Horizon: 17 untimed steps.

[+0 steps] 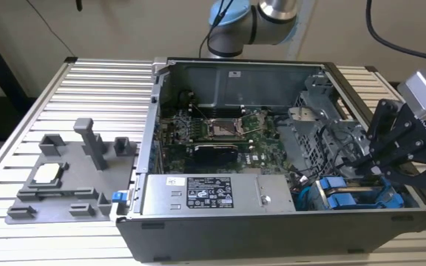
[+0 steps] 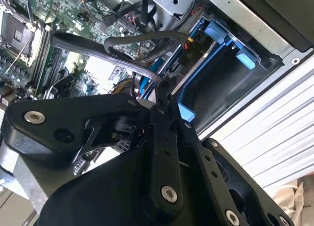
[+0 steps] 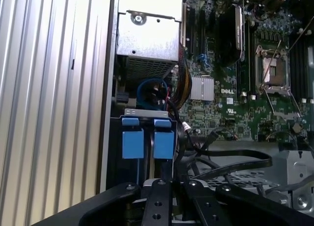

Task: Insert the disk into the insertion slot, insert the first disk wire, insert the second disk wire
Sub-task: 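Insert the second disk wire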

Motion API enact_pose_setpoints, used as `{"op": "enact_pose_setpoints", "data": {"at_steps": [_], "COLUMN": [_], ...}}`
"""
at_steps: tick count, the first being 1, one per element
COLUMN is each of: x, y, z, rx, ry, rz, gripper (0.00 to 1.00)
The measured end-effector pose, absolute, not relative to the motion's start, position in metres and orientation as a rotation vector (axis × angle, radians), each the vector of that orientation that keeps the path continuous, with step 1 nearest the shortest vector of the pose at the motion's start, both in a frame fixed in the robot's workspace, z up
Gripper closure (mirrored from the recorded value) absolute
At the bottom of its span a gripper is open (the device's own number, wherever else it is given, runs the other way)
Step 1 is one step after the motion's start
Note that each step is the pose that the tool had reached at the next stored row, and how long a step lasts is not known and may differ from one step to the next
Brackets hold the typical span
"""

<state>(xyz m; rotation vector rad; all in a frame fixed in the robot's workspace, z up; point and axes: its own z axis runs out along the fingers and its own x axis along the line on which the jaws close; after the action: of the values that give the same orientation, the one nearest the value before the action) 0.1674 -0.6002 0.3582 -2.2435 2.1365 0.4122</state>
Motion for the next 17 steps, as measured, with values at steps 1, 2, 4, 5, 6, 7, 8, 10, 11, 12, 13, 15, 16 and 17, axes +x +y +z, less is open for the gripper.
{"op": "enact_pose_setpoints", "data": {"at_steps": [1,2,4,5,6,7,8,10,11,12,13,15,16,17], "x": [0.1674,0.1674,0.1674,0.1674,0.1674,0.1674,0.1674,0.1674,0.1674,0.1675,0.1675,0.1675,0.1676,0.1676], "y": [-0.6002,-0.6002,-0.6002,-0.6002,-0.6002,-0.6002,-0.6002,-0.6002,-0.6002,-0.6002,-0.6002,-0.6002,-0.6002,-0.6002], "z": [0.3576,0.3570,0.3557,0.3550,0.3543,0.3537,0.3531,0.3522,0.3518,0.3513,0.3508,0.3497,0.3491,0.3484], "rx": [-2.243,-2.242,-2.241,-2.239,-2.238,-2.236,-2.234,-2.229,-2.227,-2.224,-2.221,-2.217,-2.214,-2.212], "ry": [2.136,2.135,2.135,2.136,2.138,2.139,2.140,2.143,2.145,2.147,2.149,2.152,2.154,2.156], "rz": [0.411,0.411,0.411,0.411,0.411,0.411,0.412,0.413,0.413,0.413,0.414,0.414,0.414,0.414], "gripper": [0.84,0.84,0.84,0.84,0.84,0.84,0.84,0.84,0.84,0.84,0.84,0.84,0.84,0.84]}}
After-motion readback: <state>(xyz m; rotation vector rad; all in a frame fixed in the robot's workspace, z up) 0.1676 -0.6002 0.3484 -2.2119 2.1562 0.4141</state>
